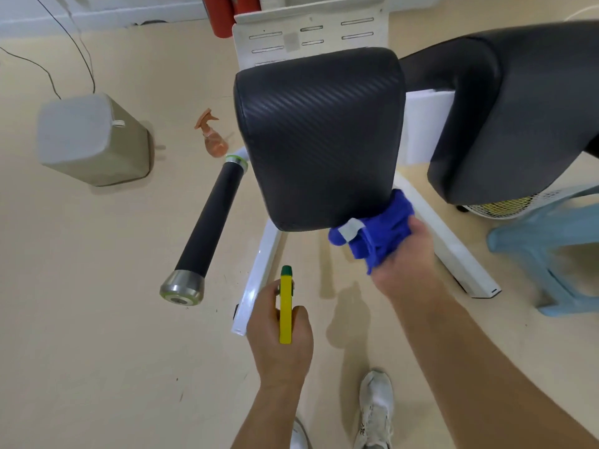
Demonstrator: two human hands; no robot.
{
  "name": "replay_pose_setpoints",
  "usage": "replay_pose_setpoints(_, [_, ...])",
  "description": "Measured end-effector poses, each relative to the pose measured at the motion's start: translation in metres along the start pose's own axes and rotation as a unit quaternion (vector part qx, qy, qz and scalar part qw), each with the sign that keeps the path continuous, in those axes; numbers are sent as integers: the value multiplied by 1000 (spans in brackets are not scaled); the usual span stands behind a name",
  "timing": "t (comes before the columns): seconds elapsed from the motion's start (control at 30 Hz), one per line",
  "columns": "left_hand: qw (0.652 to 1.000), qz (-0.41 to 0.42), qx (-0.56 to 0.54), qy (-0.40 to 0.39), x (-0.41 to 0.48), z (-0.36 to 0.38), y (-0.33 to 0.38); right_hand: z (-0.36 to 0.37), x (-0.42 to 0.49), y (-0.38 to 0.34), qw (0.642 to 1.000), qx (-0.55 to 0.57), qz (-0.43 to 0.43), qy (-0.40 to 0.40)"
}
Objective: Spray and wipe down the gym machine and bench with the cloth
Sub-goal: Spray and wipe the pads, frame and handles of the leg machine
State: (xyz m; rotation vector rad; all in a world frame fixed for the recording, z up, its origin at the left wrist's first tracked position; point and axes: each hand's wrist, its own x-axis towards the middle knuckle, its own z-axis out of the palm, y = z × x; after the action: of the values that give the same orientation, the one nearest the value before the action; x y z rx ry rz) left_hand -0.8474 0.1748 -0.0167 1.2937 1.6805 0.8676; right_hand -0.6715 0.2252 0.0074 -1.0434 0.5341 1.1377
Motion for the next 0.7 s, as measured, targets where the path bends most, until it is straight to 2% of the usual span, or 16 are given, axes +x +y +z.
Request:
replay_pose_setpoints(0.07, [1000,3,-9,-7,0,3,4,2,-9,-14,999,21,-43,14])
replay_pose_setpoints(0.17, [1000,8,-12,-7,3,3,3,22,-16,13,999,-7,-43,5])
replay_pose_setpoints(0.27, [1000,4,-4,-11,7,0,-1,50,-7,45,992,-69,-88,64])
replay_pose_setpoints(0.37, [1000,9,15,-10,13,-4,-9,69,4,61,989,-33,-93,107])
replay_pose_setpoints(0.5, [1000,-8,28,12,18,-3,-14,73,5,76,992,43,-41,113])
replay_pose_setpoints(0.6, [999,-34,24,12,20,0,-13,78,-9,90,991,66,46,107])
replay_pose_setpoints(0.7, [994,-92,-34,36,21,-2,-12,85,-27,99,984,66,144,79])
